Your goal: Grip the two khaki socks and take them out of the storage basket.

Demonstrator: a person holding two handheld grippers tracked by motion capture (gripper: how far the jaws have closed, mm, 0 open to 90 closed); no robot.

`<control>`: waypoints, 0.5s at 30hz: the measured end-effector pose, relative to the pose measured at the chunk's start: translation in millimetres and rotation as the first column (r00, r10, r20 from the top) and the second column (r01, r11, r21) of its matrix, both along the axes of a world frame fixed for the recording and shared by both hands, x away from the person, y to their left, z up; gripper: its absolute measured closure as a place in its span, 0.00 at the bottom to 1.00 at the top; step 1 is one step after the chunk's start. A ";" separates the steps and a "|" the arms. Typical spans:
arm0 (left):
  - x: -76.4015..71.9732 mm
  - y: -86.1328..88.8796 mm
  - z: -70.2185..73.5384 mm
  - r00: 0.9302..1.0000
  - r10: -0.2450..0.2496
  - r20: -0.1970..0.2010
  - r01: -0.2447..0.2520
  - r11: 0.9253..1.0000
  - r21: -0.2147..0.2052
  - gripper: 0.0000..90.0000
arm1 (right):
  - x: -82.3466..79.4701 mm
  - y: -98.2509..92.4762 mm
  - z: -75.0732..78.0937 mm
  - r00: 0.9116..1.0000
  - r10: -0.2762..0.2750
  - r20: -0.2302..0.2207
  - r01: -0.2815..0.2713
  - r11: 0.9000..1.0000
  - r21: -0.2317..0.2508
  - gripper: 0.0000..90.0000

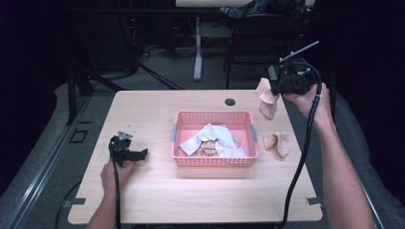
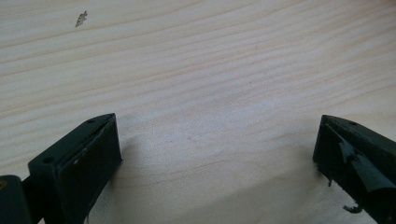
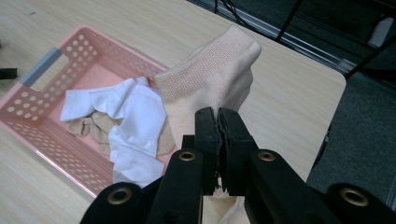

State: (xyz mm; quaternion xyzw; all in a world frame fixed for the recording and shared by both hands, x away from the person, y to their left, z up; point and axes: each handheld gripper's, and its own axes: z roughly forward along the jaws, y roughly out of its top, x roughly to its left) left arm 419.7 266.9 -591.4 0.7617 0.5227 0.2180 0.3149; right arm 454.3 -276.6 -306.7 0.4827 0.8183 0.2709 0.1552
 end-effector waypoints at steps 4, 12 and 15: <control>0.1 0.0 0.0 1.000 0.000 0.000 0.000 1.000 0.000 0.00 | -0.5 -10.7 -8.7 1.000 -0.022 -0.008 0.022 1.000 -0.010 0.96; 0.1 0.0 0.0 1.000 0.000 0.000 0.000 1.000 0.000 0.00 | 0.9 -30.0 -37.4 0.997 -0.061 -0.039 0.061 0.998 0.006 0.96; 0.1 0.0 0.0 1.000 0.000 0.000 0.000 1.000 0.000 0.00 | 2.0 -37.4 -54.9 0.995 -0.077 -0.062 0.078 0.997 0.007 0.96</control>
